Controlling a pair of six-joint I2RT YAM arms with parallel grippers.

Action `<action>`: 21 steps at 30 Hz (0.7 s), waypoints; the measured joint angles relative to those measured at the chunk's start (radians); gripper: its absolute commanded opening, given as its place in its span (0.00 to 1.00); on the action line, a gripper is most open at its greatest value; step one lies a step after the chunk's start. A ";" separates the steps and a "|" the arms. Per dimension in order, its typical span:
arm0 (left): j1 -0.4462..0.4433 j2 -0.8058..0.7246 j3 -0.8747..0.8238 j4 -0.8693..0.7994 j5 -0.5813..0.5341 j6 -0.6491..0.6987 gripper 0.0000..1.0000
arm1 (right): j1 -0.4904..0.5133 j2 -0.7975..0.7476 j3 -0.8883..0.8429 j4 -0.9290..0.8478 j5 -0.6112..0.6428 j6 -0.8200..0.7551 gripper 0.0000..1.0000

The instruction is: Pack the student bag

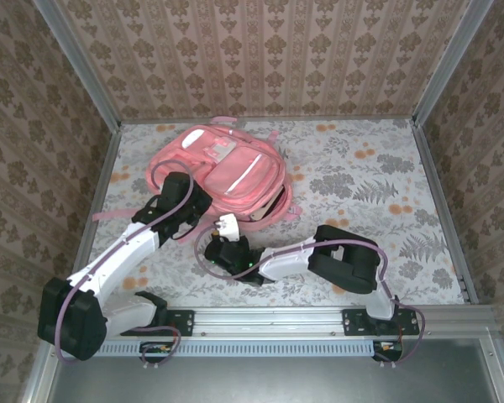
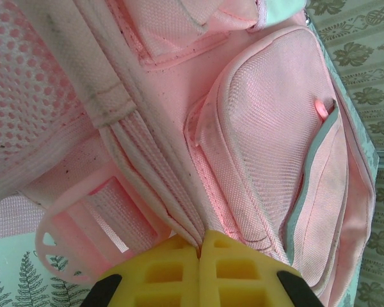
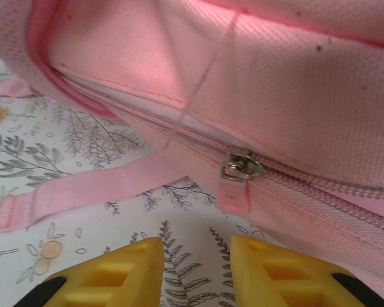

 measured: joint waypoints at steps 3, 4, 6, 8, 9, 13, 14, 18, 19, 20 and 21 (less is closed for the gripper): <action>0.000 -0.003 0.000 0.000 0.000 -0.004 0.00 | -0.010 0.021 0.035 -0.020 0.013 -0.004 0.35; 0.000 -0.003 -0.001 0.000 0.000 -0.007 0.00 | -0.013 0.030 0.052 -0.022 0.015 -0.007 0.36; 0.000 -0.003 -0.001 0.000 0.000 -0.011 0.00 | -0.015 0.045 0.078 -0.027 0.017 -0.011 0.36; 0.000 -0.003 -0.001 0.000 0.000 -0.014 0.00 | -0.017 0.059 0.101 -0.034 0.024 -0.015 0.33; 0.000 -0.003 -0.001 0.000 0.000 -0.014 0.00 | -0.019 0.065 0.109 -0.039 0.027 -0.016 0.28; 0.000 -0.003 -0.001 0.000 0.000 -0.015 0.00 | -0.024 0.068 0.111 -0.060 0.040 -0.018 0.09; 0.000 -0.003 -0.001 0.000 0.000 -0.014 0.00 | -0.026 0.068 0.111 -0.061 0.042 -0.016 0.06; 0.000 -0.003 -0.001 0.000 0.000 -0.015 0.00 | -0.032 0.067 0.098 -0.059 0.042 -0.031 0.00; 0.000 -0.003 -0.001 0.000 0.000 -0.014 0.00 | -0.032 0.065 0.091 -0.058 0.042 -0.034 0.00; 0.000 -0.003 -0.001 0.000 0.000 -0.014 0.00 | -0.032 0.062 0.083 -0.057 0.041 -0.036 0.00; 0.000 -0.003 -0.001 0.000 0.000 -0.015 0.00 | -0.032 0.056 0.070 -0.057 0.038 -0.042 0.00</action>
